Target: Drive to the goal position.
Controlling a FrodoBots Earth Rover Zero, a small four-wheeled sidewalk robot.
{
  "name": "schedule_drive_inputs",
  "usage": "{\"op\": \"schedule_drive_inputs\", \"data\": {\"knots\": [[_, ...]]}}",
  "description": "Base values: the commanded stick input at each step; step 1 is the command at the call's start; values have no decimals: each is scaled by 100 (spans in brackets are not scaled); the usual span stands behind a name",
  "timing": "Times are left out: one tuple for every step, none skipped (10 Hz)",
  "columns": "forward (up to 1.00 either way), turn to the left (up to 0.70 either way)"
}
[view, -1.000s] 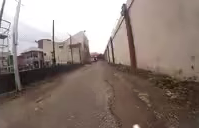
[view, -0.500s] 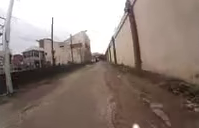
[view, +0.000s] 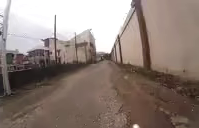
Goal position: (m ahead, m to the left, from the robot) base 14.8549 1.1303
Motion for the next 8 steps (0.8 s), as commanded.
{"op": "schedule_drive_inputs", "data": {"knots": [[70,0],[70,0],[70,0],[70,0],[70,0],[70,0],[70,0],[70,0]]}}
